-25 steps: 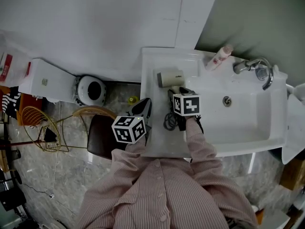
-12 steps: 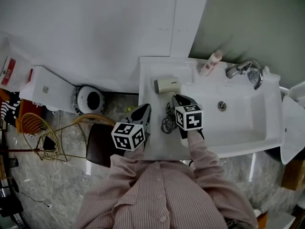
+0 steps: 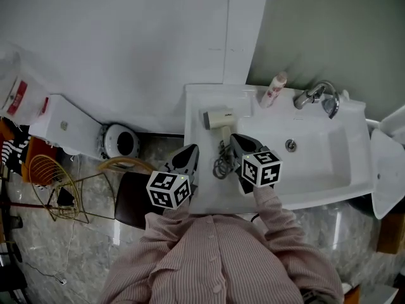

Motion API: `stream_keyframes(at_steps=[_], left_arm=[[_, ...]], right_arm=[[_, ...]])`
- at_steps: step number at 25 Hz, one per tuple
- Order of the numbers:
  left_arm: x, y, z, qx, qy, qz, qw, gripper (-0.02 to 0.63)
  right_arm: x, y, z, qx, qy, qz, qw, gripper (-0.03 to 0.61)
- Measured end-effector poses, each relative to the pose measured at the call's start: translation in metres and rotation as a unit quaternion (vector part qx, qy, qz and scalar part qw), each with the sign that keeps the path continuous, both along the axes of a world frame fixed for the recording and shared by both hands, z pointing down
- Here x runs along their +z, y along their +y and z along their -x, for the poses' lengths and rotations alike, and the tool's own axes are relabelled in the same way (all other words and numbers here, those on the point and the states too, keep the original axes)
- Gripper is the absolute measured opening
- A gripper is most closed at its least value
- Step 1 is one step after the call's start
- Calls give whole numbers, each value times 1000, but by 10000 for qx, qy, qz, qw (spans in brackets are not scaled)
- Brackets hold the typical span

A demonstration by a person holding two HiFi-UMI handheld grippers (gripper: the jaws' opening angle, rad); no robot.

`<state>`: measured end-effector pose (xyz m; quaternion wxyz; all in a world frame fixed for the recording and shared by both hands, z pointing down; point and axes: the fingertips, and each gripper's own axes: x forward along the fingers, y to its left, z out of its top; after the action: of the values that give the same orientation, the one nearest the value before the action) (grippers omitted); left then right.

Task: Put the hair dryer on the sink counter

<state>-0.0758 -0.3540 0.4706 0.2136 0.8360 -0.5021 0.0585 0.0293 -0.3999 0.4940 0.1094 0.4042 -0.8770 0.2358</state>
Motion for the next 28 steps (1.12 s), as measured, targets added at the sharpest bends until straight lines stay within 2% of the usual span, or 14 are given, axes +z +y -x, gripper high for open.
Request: stream_keyframes(at_steps=[10, 15, 23, 28], left_arm=[[-18, 15, 1, -63, 24, -245, 9997, -3], [-33, 16, 9, -229, 15, -470, 9986, -3], [-45, 21, 22, -421, -86, -706, 9966, -3], [-51, 23, 27, -495, -129, -810, 9954, -3]], right_arm=[[-40, 22, -14, 107, -539, -447, 9975, 6], [-58, 27, -24, 252, -762, -660, 9946, 6], [-80, 32, -32, 405, -823, -1030, 9904, 5], [-84, 39, -31, 386, -688, -1176, 9899, 5]])
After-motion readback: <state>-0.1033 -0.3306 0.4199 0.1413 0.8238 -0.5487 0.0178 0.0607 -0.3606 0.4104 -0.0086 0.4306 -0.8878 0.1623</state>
